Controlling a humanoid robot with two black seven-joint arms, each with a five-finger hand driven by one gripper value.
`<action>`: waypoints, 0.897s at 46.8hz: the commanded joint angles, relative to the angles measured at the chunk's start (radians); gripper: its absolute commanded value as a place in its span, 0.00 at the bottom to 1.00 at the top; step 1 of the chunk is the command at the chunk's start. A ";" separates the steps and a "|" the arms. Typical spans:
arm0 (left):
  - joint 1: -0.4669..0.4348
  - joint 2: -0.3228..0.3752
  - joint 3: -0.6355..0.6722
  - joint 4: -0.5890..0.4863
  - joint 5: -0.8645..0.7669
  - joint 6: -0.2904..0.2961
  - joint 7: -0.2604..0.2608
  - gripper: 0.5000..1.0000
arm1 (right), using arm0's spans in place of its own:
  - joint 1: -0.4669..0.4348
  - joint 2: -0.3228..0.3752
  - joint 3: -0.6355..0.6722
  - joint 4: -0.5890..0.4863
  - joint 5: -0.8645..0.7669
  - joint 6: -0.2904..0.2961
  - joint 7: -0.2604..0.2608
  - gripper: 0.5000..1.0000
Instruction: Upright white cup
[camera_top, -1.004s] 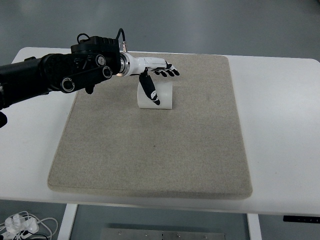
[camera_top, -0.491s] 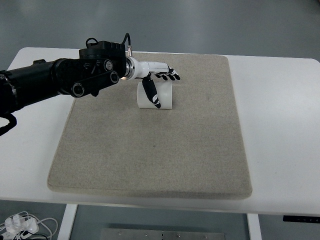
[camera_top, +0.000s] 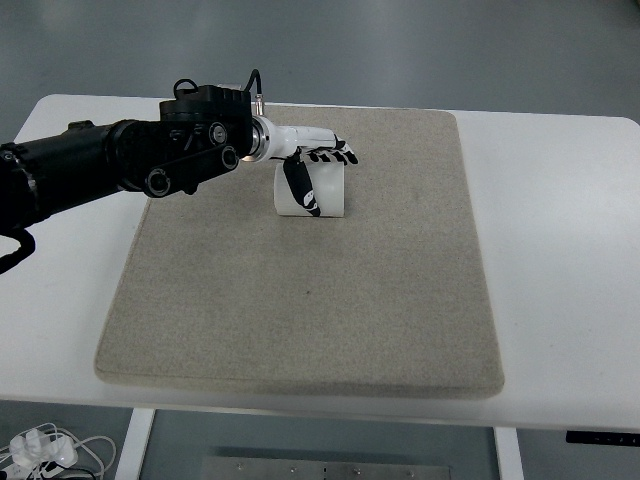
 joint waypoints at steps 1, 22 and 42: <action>0.000 0.000 0.000 0.008 0.004 0.000 -0.001 0.63 | 0.000 0.000 0.000 0.000 0.000 0.000 0.000 0.90; 0.001 -0.001 -0.031 0.027 -0.021 0.008 -0.018 0.20 | 0.000 0.000 0.000 0.000 0.000 0.000 0.000 0.90; 0.107 0.046 -0.313 0.031 -0.137 -0.013 -0.068 0.20 | 0.000 0.000 0.000 0.000 0.000 0.000 0.000 0.90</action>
